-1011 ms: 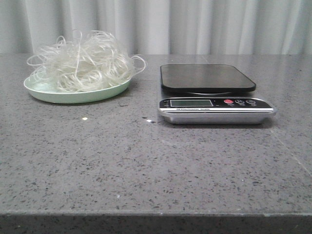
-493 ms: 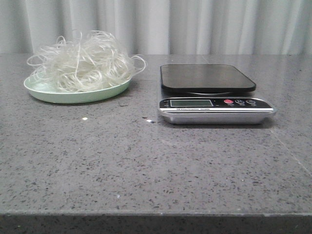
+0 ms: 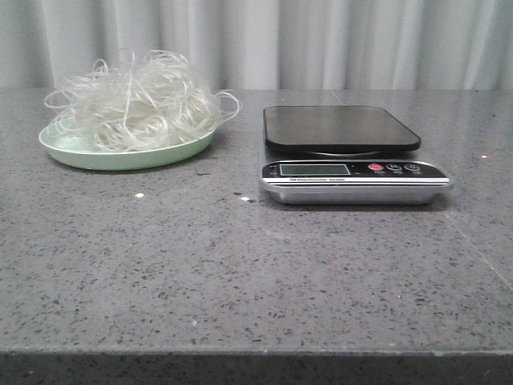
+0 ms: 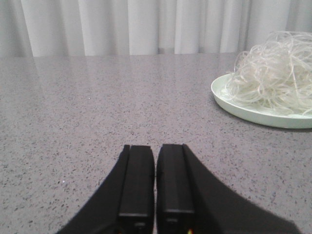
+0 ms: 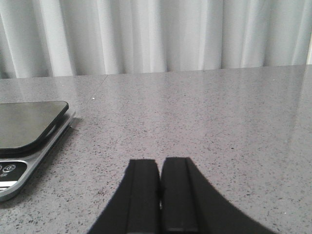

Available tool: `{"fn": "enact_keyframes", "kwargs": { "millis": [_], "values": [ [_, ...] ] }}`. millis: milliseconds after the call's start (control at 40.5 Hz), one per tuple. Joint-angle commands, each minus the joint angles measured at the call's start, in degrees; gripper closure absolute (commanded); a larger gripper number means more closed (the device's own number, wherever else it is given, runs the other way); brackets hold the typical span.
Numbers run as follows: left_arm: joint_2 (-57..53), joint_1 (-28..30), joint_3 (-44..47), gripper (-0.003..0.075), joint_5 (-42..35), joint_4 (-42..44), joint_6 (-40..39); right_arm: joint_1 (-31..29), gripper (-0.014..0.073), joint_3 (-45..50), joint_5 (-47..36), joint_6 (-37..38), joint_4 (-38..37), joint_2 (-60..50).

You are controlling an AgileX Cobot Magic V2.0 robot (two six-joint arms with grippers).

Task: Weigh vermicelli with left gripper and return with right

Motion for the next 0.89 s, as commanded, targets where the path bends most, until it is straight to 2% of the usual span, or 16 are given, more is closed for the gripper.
{"fn": "enact_keyframes", "kwargs": {
  "millis": [0,99,247,296,444,617,740,863],
  "values": [
    [-1.2,-0.4,0.4,0.0584,-8.4,-0.4,-0.6,-0.2,0.0442,-0.4,-4.7,0.1,-0.1,-0.9],
    [-1.2,-0.4,0.4,0.0584,-14.1,-0.4,-0.6,-0.2,0.0442,-0.4,-4.7,0.1,-0.1,-0.9],
    [-0.8,-0.4,-0.4,0.0584,-29.2,-0.4,-0.6,-0.2,0.0442,-0.4,-4.7,0.1,-0.1,-0.9],
    [-0.6,-0.4,-2.8,0.0584,-29.8,-0.4,-0.6,-0.2,0.0442,-0.4,-4.7,0.1,-0.1,-0.9],
    [4.3,-0.4,-18.8,0.0584,-19.7,-0.4,-0.6,-0.2,0.0442,-0.4,-4.7,0.1,-0.1,-0.9],
    [16.7,-0.4,-39.0,0.0582,-7.4,-0.4,-0.6,-0.2,0.0442,-0.4,-4.7,0.1,-0.1,-0.9],
    [26.5,-0.4,-48.6,0.0579,-1.2,-0.4,-0.6,-0.2,0.0442,-0.4,-4.7,0.1,-0.1,-0.9],
    [36.3,-0.5,-54.6,0.0484,5.7,-0.4,-0.6,-0.2,0.0442,-0.4,-4.7,0.1,-0.1,-0.9]
  ]
}}
